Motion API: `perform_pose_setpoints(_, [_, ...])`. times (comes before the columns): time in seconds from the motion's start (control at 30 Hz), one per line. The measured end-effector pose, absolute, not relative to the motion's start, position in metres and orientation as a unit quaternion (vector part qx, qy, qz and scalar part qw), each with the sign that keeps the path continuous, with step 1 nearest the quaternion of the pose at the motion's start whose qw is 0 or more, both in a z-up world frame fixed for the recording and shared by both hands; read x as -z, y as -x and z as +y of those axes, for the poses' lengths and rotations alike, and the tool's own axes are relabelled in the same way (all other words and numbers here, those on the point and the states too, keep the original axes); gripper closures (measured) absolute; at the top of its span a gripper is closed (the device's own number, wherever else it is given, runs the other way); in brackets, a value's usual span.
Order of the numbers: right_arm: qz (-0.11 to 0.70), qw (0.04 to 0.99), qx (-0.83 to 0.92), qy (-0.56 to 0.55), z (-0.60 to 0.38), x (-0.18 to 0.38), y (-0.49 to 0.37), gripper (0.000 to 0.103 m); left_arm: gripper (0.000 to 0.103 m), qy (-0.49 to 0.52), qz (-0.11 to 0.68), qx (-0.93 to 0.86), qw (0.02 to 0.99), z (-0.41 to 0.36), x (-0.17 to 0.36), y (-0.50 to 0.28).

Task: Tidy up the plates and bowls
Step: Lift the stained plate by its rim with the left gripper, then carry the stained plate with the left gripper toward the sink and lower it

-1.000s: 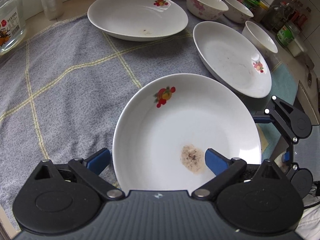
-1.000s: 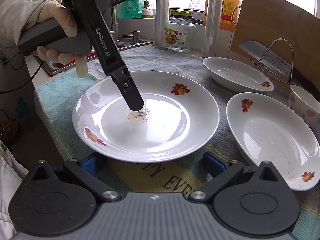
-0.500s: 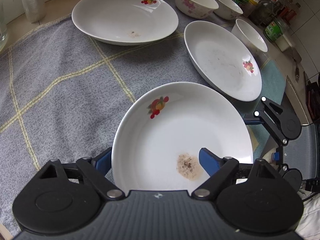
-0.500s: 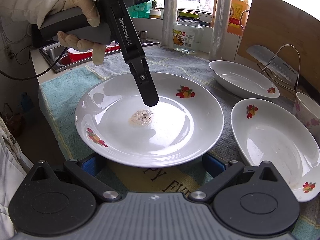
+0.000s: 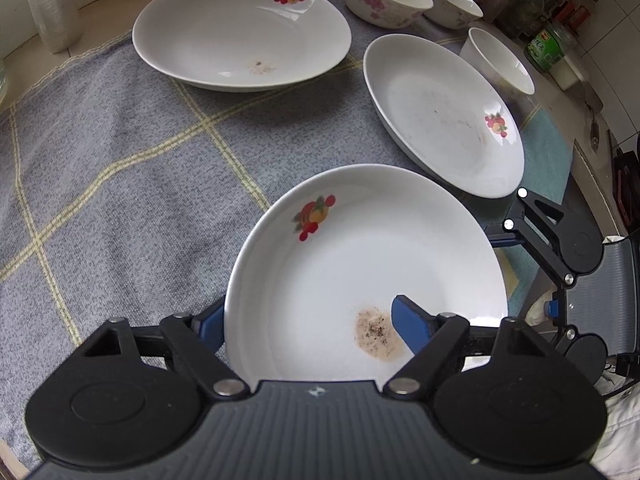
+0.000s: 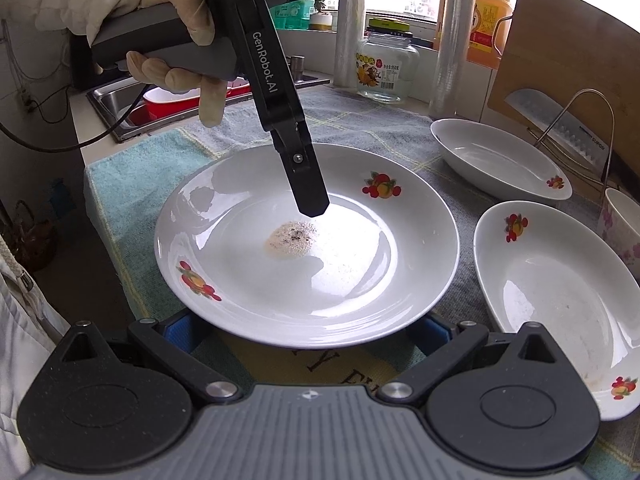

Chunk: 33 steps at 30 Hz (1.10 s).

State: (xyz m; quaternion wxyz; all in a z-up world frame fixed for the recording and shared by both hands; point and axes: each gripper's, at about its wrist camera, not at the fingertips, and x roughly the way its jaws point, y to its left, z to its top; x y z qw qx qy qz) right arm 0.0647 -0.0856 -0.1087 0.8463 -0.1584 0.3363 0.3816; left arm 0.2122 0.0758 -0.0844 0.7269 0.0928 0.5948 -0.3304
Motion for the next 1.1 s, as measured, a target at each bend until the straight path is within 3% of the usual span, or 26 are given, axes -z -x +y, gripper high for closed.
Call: perform_pose_setpoints(1.1, [0.333,0.836,-0.399,0.178,-0.059,0.089,-0.081,0.0,0.021,-0.066,0.565,0.302,0.765,0.122,0.059,-0.209])
